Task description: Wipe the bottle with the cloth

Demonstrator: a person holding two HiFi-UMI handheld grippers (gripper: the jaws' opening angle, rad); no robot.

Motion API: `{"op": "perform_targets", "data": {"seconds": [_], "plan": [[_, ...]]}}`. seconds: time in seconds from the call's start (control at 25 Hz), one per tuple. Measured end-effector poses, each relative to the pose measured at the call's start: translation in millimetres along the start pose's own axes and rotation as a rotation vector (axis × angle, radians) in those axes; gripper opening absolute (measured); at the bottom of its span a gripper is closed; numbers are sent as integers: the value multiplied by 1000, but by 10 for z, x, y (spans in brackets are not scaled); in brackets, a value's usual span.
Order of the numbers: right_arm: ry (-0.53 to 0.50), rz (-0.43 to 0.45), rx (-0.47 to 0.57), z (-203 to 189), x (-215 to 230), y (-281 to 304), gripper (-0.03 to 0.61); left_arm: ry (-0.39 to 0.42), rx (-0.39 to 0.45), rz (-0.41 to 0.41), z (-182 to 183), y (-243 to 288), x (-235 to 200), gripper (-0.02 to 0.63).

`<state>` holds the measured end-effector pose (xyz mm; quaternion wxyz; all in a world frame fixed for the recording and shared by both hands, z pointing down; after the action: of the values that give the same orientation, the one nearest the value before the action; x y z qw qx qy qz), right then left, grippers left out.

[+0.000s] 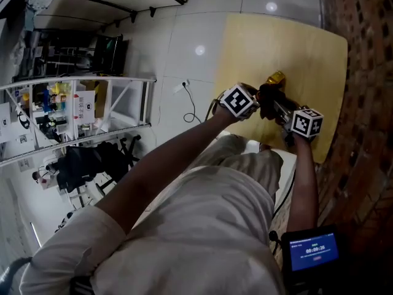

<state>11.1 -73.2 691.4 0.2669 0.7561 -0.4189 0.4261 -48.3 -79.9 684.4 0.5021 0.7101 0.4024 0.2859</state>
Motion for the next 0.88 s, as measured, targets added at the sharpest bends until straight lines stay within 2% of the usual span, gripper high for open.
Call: {"op": "perform_targets", "data": {"seconds": [0.16, 0.32, 0.52, 0.6, 0.68, 0.76, 0.84, 0.88], "plan": [[-7, -57, 19, 282, 128, 43, 86, 226, -28, -57, 89, -8, 82, 173], [83, -153, -59, 198, 371, 139, 84, 355, -57, -102, 157, -85, 115, 173], [158, -171, -162, 16, 550, 158, 80, 384, -42, -122, 160, -135, 229, 175], [169, -227, -258, -98, 702, 141, 80, 388, -30, -124, 161, -151, 264, 173], [118, -305, -379, -234, 859, 93, 80, 399, -20, -128, 172, -163, 309, 174], [57, -341, -445, -285, 901, 55, 78, 412, -16, -130, 178, -168, 337, 175], [30, -361, -421, -248, 860, -23, 80, 406, -12, -134, 181, -182, 353, 175], [36, -377, -360, -202, 831, -112, 80, 386, -11, -136, 181, -190, 360, 175]]}}
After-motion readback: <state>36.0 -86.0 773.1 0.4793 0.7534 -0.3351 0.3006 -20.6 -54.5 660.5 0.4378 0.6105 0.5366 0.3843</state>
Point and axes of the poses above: the fingertips, and each gripper's own axes: y forward along the fingers, x to its right, z out of its top, the point moved 1 cm from there along -y, backward along the fingers, and after that the axes turned 14 degrees about z, right-handed, at the moved point
